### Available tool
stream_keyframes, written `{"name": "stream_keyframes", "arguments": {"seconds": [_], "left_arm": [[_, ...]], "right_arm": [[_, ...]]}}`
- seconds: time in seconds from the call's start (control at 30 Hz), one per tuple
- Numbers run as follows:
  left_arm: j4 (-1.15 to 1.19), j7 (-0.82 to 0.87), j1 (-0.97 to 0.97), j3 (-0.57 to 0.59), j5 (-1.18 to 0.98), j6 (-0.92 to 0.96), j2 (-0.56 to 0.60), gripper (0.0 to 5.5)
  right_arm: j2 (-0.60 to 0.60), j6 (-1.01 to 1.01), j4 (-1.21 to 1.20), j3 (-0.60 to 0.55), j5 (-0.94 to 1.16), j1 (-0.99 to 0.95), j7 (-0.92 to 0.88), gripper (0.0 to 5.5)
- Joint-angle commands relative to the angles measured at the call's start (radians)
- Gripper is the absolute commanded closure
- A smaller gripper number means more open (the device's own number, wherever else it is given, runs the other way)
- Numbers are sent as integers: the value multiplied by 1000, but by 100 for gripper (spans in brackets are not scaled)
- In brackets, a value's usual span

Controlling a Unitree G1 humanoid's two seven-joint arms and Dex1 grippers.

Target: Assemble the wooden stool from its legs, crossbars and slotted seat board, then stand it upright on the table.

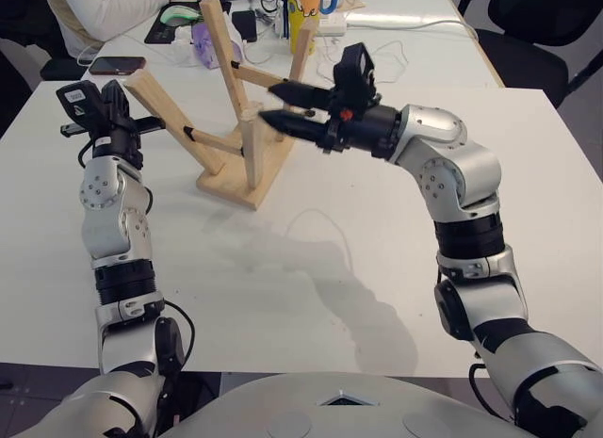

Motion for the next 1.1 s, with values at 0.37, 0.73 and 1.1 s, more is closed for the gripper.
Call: {"name": "stream_keyframes", "arguments": {"seconds": [0.37, 0.73, 1.1], "left_arm": [[-16, 81, 29, 75, 36, 2, 51, 550], [-42, 25, 84, -9, 76, 149, 79, 550], [-70, 30, 106, -36, 114, 265, 79, 550]], "right_arm": [[-97, 24, -5, -42, -38, -68, -75, 338], [62, -180, 239, 111, -426, -123, -476, 338], [126, -198, 47, 178, -182, -10, -135, 338]]}}
